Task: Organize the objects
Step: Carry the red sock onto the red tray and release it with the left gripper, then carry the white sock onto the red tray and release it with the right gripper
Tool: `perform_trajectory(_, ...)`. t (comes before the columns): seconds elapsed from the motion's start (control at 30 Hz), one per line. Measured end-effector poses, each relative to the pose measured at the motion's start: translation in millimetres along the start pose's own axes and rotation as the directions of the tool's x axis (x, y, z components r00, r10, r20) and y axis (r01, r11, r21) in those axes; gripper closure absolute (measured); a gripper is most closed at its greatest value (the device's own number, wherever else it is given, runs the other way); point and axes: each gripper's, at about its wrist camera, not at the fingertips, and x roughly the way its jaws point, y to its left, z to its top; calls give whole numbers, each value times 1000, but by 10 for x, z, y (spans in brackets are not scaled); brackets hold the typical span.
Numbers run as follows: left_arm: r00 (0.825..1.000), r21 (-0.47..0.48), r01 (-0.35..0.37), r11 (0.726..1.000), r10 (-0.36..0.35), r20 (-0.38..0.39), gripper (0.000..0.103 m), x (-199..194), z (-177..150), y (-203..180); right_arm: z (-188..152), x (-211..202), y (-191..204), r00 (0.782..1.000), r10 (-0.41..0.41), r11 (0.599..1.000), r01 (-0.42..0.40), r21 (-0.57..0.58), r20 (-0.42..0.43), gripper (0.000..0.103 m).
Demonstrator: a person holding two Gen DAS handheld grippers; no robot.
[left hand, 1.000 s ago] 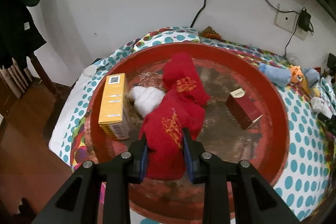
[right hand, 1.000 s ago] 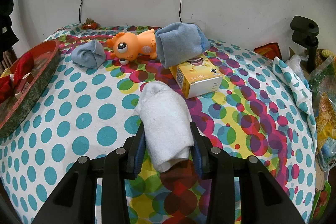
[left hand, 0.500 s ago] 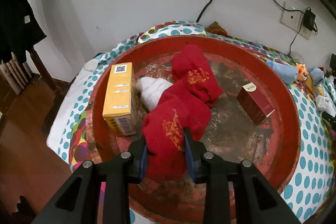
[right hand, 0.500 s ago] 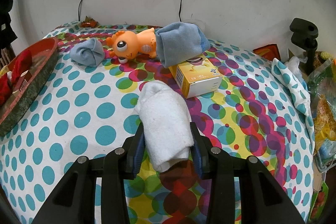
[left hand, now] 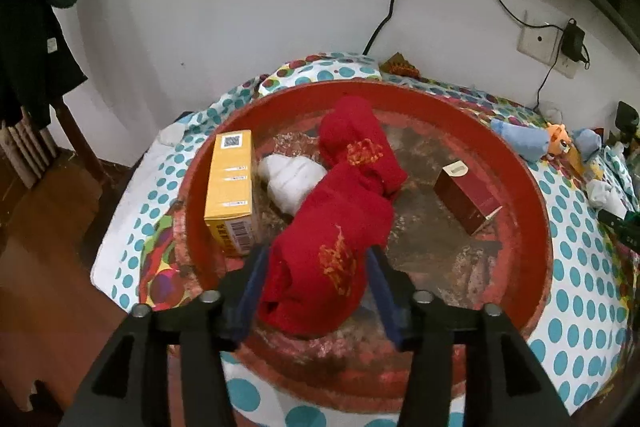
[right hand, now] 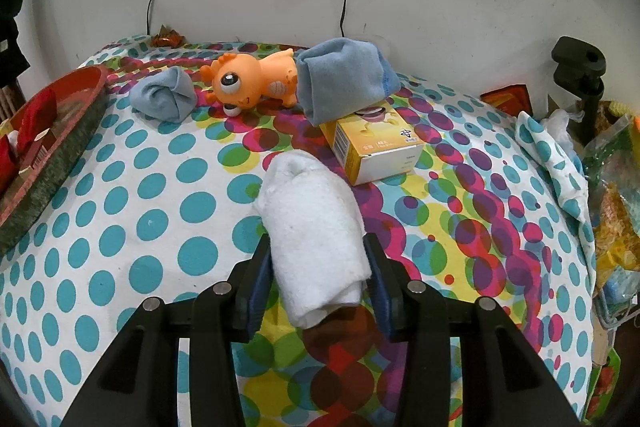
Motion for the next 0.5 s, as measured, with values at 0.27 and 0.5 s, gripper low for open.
perform_trajectory(0.27,996,-21,0,1000,2,93,49,-244,-152,-50,-2,-15,19,1000,-17,1000,17,-8,6,65)
perform_trajectory(0.5,988,13,8,1000,-10,157,49,-341,-295,-117,5,-33,103,997,-69,997,70,-46,17,68)
